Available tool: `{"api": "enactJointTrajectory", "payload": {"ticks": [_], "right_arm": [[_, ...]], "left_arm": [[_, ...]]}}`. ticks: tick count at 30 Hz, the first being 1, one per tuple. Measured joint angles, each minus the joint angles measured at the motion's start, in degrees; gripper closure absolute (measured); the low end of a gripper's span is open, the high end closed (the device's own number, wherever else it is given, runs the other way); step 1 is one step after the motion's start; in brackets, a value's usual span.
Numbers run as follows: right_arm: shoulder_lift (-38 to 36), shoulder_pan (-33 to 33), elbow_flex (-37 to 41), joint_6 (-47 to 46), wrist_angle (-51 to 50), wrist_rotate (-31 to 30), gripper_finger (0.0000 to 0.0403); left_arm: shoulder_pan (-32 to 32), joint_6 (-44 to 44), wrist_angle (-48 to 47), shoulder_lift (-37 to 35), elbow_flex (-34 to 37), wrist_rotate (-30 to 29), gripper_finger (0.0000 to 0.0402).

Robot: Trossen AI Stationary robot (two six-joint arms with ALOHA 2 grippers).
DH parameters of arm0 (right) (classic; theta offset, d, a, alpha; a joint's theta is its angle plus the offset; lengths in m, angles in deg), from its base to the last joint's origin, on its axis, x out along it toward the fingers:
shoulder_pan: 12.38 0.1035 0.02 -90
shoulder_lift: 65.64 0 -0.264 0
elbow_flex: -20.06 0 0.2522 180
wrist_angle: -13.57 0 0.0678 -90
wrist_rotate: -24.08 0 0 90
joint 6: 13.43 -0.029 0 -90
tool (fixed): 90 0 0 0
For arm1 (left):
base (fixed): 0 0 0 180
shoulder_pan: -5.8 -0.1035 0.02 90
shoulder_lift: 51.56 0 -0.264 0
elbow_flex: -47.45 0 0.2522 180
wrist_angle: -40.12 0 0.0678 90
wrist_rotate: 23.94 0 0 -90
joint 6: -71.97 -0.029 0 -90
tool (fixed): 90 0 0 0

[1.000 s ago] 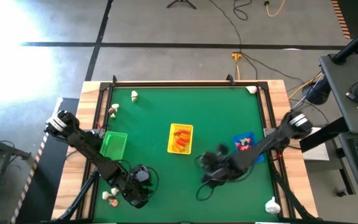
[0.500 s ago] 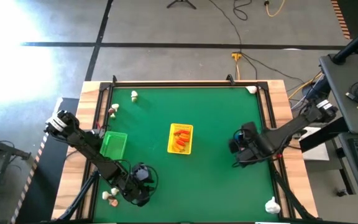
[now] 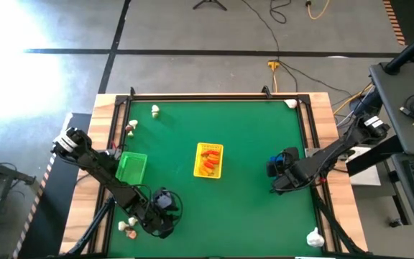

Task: Sort produce into baskets
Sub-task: Put the brown mushroom into the blue bin, then put the red mushroom into the blue bin

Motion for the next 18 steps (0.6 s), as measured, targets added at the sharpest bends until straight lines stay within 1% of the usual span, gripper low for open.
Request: {"api": "enactJointTrajectory", "payload": {"ticks": [1,2,5,7,9,11,13,16,18], "right_arm": [[-0.29,-0.12,-0.14,-0.06,-0.11,0.41,0.024],[-0.67,-0.13,-0.61,0.04,-0.58,1.04,0.0231],[-3.4,-0.24,-3.86,3.77,-1.91,3.19,0.021],[-5.23,-0.23,-6.75,8.3,-2.08,2.83,0.0202],[-6.7,-0.23,-9.64,12.37,-2.07,0.39,0.0197],[-7.21,-0.23,-12.78,15.63,-1.84,-3.31,0.0196],[-7.05,-0.23,-15.43,19.02,-1.71,-6.96,0.0196],[-5.52,-0.23,-18.58,23.17,-0.84,-11.7,0.0197],[-3.98,-0.24,-20.02,24.16,-0.89,-13.81,0.0199]], "left_arm": [[0.0,0.37,-0.15,-0.05,0.0,0.84,0.0255],[-0.07,0.99,-1.21,-0.5,-0.04,2.97,0.0255],[-0.08,3.1,-9.27,-3.55,-1.35,12.94,0.0255],[0.99,3.23,-15.85,-6.36,-3.09,19.52,0.0255],[2.38,3.47,-22.9,-8.74,-5.3,24.01,0.0255],[4.05,5.93,-28.81,-10.69,-7.58,24.74,0.0255],[5.4,10.27,-33.4,-11.51,-9.56,24.63,0.0255],[7.64,15.56,-36.21,-10.91,-11.25,25.34,0.025],[8.71,18.6,-35.6,-9.08,-11.72,29.08,0.0243]]}}
